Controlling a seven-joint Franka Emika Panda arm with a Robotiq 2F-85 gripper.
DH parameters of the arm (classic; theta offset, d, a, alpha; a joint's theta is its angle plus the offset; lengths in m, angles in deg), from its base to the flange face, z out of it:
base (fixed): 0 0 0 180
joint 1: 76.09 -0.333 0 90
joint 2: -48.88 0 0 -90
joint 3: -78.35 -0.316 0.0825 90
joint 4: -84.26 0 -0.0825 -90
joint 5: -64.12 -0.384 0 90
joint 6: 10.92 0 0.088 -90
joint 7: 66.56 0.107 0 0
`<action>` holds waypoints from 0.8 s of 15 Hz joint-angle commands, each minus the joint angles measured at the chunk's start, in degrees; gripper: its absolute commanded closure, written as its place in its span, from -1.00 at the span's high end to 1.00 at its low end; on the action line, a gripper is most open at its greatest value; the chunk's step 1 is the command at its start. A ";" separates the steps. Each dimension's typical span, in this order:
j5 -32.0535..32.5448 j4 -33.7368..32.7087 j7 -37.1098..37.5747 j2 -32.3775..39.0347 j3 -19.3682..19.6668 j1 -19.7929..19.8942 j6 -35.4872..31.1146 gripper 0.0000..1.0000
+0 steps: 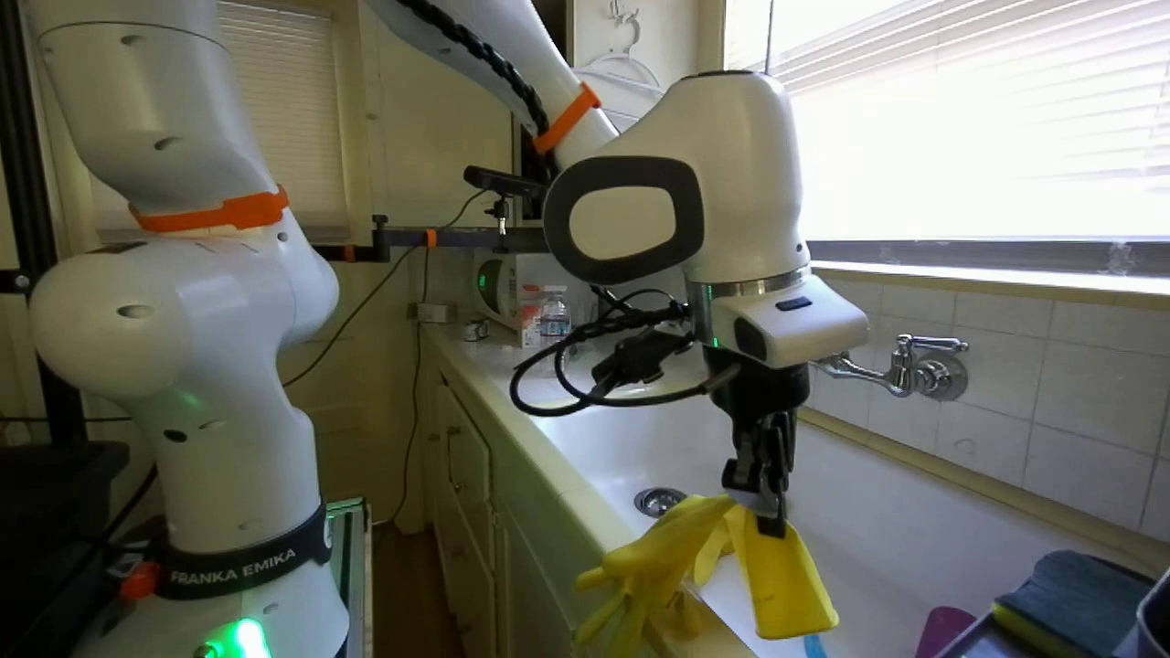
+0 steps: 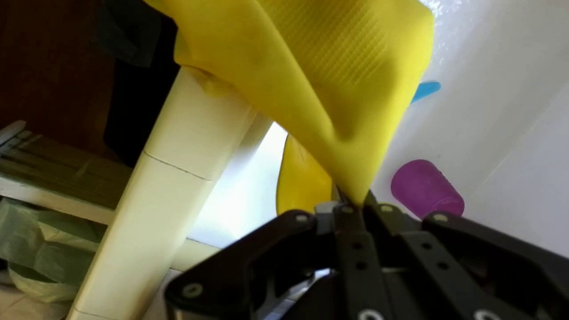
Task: Remove the right glove from the sink
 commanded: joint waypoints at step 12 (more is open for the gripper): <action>-12.23 0.27 -11.34 6.66 4.20 -4.00 -1.37 -0.99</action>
